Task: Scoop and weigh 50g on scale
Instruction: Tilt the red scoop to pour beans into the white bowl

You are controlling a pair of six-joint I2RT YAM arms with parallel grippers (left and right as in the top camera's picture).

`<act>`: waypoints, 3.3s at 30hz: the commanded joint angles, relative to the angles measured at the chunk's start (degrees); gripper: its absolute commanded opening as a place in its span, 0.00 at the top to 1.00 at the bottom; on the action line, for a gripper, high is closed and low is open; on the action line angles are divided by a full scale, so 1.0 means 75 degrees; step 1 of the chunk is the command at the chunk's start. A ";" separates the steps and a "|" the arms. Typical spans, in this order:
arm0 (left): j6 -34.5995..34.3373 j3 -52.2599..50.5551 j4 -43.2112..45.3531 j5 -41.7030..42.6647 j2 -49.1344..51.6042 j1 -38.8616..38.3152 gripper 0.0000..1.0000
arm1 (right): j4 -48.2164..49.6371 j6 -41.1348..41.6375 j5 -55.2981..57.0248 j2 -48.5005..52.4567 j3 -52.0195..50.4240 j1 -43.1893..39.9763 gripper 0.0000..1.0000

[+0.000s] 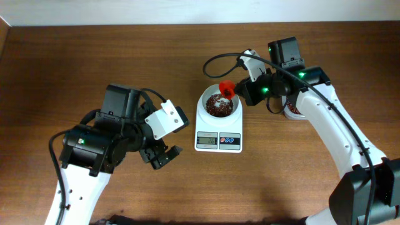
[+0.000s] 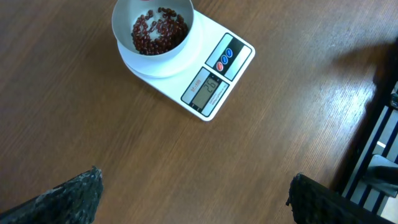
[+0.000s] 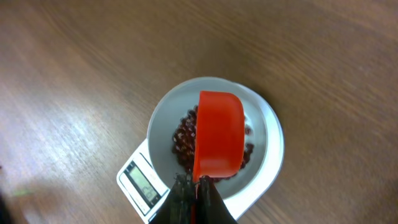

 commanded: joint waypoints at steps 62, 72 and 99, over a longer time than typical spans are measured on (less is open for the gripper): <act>-0.0038 0.0125 0.0015 0.0003 -0.0038 0.0044 0.01 | -0.0417 -0.1040 -0.0641 -0.0143 0.0015 0.0041 0.96; -0.0038 0.0125 0.0015 0.0003 -0.0038 0.0044 0.01 | -0.0353 -0.1807 -0.1253 -0.0140 0.0012 0.0047 0.96; -0.0038 0.0125 0.0015 0.0003 -0.0038 0.0044 0.01 | 0.0061 -0.1137 0.0119 -0.0128 0.0017 0.0143 0.96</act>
